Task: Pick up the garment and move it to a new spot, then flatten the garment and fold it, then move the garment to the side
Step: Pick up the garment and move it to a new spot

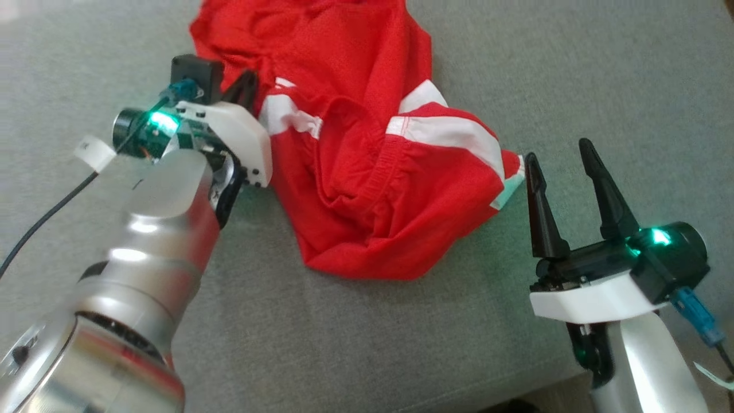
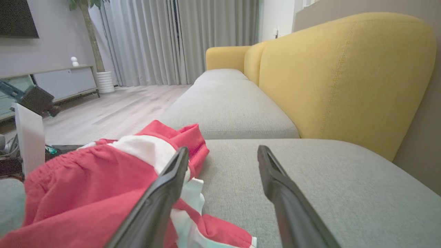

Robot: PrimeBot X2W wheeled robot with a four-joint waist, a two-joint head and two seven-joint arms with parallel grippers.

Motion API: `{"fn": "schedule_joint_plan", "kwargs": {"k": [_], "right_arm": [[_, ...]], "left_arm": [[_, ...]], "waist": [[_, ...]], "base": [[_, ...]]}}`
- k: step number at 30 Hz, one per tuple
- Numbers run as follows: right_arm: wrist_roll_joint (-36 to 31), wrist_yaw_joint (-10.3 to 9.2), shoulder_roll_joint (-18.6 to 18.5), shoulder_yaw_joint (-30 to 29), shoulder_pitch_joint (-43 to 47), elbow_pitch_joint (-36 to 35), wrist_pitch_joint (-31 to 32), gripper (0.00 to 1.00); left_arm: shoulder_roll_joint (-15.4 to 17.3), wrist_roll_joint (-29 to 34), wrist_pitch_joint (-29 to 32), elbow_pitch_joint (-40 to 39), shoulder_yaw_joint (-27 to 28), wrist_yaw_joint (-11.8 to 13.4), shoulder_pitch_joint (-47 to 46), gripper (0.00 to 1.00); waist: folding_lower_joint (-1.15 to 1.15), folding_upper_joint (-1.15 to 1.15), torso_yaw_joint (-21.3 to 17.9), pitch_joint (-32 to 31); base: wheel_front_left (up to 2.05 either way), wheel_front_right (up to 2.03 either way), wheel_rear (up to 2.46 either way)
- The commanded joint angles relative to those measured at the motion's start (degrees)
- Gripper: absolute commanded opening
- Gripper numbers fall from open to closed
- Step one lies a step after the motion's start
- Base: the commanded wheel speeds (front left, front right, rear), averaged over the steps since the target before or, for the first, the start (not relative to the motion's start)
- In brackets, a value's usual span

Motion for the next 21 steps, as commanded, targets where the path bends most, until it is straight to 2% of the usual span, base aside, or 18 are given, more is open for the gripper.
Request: {"fn": "schedule_joint_plan", "kwargs": {"k": [1,6,11,15,21], "right_arm": [[0.25,-0.04,-0.13,0.89,-0.2,-1.3,0.1,1.0],[0.47,-0.04,-0.13,1.0,1.02,-0.69,0.1,1.0],[0.85,-0.04,-0.13,0.76,2.83,-0.18,0.1,1.0],[1.07,-0.04,-0.13,0.3,4.62,0.11,0.1,1.0],[1.21,-0.04,-0.13,-0.53,6.86,-0.22,0.1,1.0]], "left_arm": [[0.96,0.37,-1.88,-1.78,0.65,-0.26,-3.72,0.0],[1.25,0.27,-5.5,-3.22,0.72,-0.55,-6.83,0.0],[2.99,-0.4,-8.0,-5.62,1.13,-0.76,-11.23,0.0],[5.87,-0.3,-7.83,-7.26,0.81,-0.81,-15.39,0.0],[12.02,0.73,-6.45,-7.64,0.62,-0.79,-21.61,0.0]], "waist": [[-0.01,0.0,1.57,-2.54],[-0.01,0.0,3.24,-6.64],[-0.01,0.0,5.42,-11.34],[-0.01,0.0,7.42,-14.43],[-0.01,0.0,11.12,-16.97]], "base": [[0.0,0.0,0.0],[0.0,0.0,0.0],[0.0,0.0,0.0],[0.0,0.0,0.0],[0.0,0.0,0.0]]}}
